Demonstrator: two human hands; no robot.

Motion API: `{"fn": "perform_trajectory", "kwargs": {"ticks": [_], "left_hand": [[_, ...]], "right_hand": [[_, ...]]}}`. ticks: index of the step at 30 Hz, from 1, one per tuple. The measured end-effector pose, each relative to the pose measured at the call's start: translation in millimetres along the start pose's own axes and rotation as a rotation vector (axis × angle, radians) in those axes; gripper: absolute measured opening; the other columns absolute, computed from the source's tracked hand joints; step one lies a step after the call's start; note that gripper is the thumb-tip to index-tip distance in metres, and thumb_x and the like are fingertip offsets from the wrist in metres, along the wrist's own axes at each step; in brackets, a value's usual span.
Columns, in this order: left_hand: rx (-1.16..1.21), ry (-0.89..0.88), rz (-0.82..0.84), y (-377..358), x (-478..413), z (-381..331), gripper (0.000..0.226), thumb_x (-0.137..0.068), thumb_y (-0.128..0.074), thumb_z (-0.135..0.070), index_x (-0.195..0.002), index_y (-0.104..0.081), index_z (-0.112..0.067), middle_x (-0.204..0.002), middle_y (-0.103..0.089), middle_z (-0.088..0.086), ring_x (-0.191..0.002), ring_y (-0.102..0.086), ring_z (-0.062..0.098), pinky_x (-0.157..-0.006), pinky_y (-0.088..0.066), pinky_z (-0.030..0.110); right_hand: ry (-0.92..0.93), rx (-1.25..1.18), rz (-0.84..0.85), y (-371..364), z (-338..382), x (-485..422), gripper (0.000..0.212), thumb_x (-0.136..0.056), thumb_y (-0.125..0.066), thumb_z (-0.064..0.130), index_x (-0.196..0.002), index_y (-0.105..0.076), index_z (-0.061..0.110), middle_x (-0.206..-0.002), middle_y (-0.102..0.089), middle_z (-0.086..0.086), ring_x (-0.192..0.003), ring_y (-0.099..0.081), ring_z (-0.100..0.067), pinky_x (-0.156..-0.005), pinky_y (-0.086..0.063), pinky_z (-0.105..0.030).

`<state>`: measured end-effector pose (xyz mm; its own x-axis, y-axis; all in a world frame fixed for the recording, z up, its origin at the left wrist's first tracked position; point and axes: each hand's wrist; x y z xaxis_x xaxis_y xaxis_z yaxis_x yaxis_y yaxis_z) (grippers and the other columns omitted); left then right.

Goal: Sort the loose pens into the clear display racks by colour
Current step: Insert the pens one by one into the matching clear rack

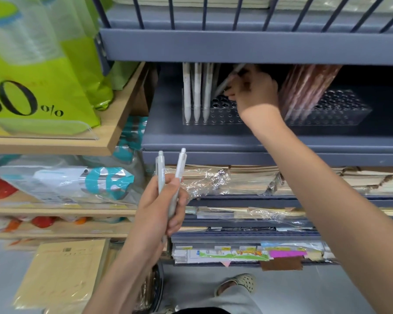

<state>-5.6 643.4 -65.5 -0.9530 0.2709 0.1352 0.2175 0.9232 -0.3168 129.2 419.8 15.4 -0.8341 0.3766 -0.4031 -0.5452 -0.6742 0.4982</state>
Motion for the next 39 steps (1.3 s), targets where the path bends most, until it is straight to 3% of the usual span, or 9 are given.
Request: {"fn": "perform_trajectory", "kwargs": {"ticks": [3, 13, 17, 20, 23, 26, 28, 33, 39], "left_hand": [[-0.101, -0.05, -0.011, 0.7, 1.3, 1.3, 0.017, -0.104, -0.048, -0.027, -0.089, -0.056, -0.023, -0.076, -0.062, 0.006, -0.04, -0.034, 0.012, -0.035, -0.029, 0.021], [-0.079, -0.056, -0.029, 2.3, 3.8, 0.5, 0.01, -0.087, -0.059, -0.038, -0.085, -0.067, -0.034, -0.077, -0.065, 0.003, -0.04, -0.035, 0.011, -0.035, -0.029, 0.02], [-0.101, -0.064, -0.027, 4.1, 2.4, 1.3, 0.032, -0.088, -0.059, -0.039, -0.096, -0.061, -0.008, -0.065, -0.065, -0.002, -0.038, -0.035, 0.009, -0.035, -0.03, 0.018], [-0.1, -0.075, -0.032, 4.4, 1.7, -0.1, 0.045, -0.086, -0.061, -0.042, -0.098, -0.056, 0.002, -0.072, -0.071, 0.003, -0.037, -0.038, 0.01, -0.036, -0.031, 0.018], [-0.069, -0.077, -0.028, 2.4, -0.6, -0.4, 0.035, -0.083, -0.064, -0.044, -0.09, -0.056, -0.011, -0.088, -0.075, 0.013, -0.037, -0.042, 0.012, -0.035, -0.031, 0.019], [-0.066, -0.063, -0.016, -1.1, -2.4, 0.9, 0.037, -0.084, -0.063, -0.043, -0.094, -0.055, -0.009, -0.089, -0.075, 0.014, -0.037, -0.046, 0.014, -0.035, -0.033, 0.021], [-0.086, -0.057, 0.002, -3.5, -1.7, 1.5, 0.038, -0.086, -0.062, -0.043, -0.098, -0.057, -0.008, -0.087, -0.075, 0.011, -0.039, -0.048, 0.014, -0.036, -0.035, 0.022], [-0.166, -0.033, 0.014, -1.9, -2.2, 7.2, 0.041, -0.098, -0.05, -0.041, -0.09, -0.063, -0.003, -0.045, -0.049, -0.004, -0.036, -0.032, 0.011, -0.038, -0.029, 0.018], [-0.1, -0.054, 0.016, -5.8, -7.8, 7.8, 0.039, -0.098, -0.052, -0.039, -0.082, -0.06, -0.005, -0.048, -0.047, -0.004, -0.036, -0.028, 0.01, -0.036, -0.025, 0.018]], "right_hand": [[0.008, 0.252, 0.058, -3.5, 6.6, -8.6, 0.03, -0.095, -0.052, 0.034, -0.106, -0.063, 0.008, -0.101, -0.072, -0.013, -0.102, -0.064, -0.033, -0.092, -0.049, -0.036], [0.005, 0.179, 0.115, -5.2, 13.2, -10.2, 0.021, -0.086, -0.055, 0.021, -0.102, -0.066, 0.014, -0.098, -0.072, -0.008, -0.097, -0.066, -0.028, -0.087, -0.053, -0.036], [-0.032, 0.109, 0.095, 0.7, 13.8, -7.3, 0.02, -0.088, -0.062, 0.023, -0.104, -0.067, 0.013, -0.096, -0.074, -0.006, -0.092, -0.069, -0.022, -0.086, -0.054, -0.031], [-0.097, -0.116, 0.057, 12.7, 20.1, 20.6, 0.009, -0.089, -0.064, 0.021, -0.08, -0.066, 0.019, -0.073, -0.072, -0.003, -0.061, -0.066, -0.017, -0.066, -0.057, -0.035], [-0.11, -0.336, 0.413, 26.3, 24.0, 67.2, 0.012, -0.089, -0.068, 0.019, -0.079, -0.07, 0.013, -0.066, -0.07, -0.005, -0.049, -0.055, -0.012, -0.044, -0.046, -0.026], [-0.102, -0.366, 0.727, 30.8, 23.5, 95.7, 0.011, -0.086, -0.073, 0.022, -0.089, -0.075, 0.011, -0.076, -0.071, -0.011, -0.056, -0.057, -0.014, -0.048, -0.048, -0.026], [-0.114, -0.388, 0.791, 29.2, 19.6, 101.7, 0.013, -0.084, -0.074, 0.018, -0.092, -0.074, 0.007, -0.072, -0.068, -0.009, -0.059, -0.058, -0.013, -0.051, -0.048, -0.025], [-0.164, -0.54, 0.603, 33.9, 11.6, 98.3, 0.01, -0.088, -0.068, 0.009, -0.092, -0.07, -0.001, -0.073, -0.068, -0.008, -0.062, -0.062, -0.017, -0.057, -0.053, -0.026], [-0.238, -0.62, 0.628, 27.3, 8.6, 111.4, 0.018, -0.086, -0.07, 0.004, -0.103, -0.07, 0.0, -0.087, -0.073, -0.019, -0.073, -0.07, -0.02, -0.067, -0.056, -0.023]]}}
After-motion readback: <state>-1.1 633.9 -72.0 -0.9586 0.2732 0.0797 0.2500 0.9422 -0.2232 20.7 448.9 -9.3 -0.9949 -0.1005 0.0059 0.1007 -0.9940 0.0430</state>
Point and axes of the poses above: each hand's wrist, its own x-axis away from the middle knuckle, its own y-axis out of the back of the hand, z = x × y
